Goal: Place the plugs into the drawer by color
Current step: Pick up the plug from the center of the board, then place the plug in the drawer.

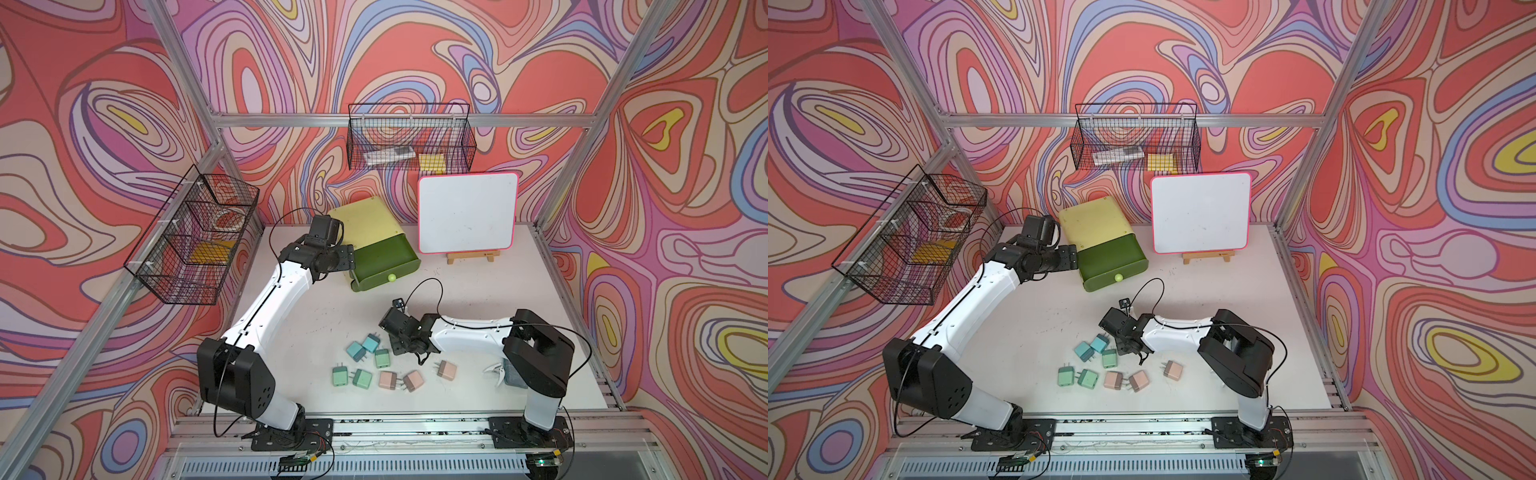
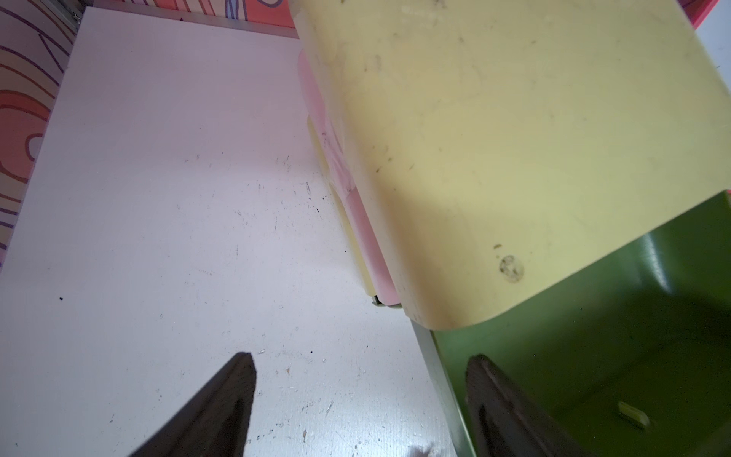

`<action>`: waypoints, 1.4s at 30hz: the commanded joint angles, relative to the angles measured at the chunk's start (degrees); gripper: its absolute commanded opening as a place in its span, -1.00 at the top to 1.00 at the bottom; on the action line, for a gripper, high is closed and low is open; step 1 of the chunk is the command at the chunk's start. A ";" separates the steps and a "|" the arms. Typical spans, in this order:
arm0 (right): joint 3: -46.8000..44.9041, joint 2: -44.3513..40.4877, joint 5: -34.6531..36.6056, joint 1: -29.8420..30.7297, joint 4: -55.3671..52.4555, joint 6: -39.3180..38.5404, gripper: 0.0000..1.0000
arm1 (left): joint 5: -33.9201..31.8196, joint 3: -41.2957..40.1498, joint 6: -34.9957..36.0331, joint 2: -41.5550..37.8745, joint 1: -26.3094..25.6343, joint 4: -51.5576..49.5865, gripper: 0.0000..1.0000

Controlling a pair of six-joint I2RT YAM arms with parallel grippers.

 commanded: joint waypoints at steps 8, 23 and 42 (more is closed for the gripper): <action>3.83 -8.90 4.63 -1.01 -8.43 -2.27 0.34 | -0.28 5.03 0.75 1.75 0.01 -3.53 -0.70; 37.90 -5.85 0.09 -13.97 -21.59 -24.40 0.35 | -1.70 21.86 2.22 12.82 0.43 -5.79 -0.74; 64.40 18.16 -4.47 -20.27 -26.51 -31.96 0.33 | 0.34 28.01 1.58 21.90 2.90 -6.69 -0.73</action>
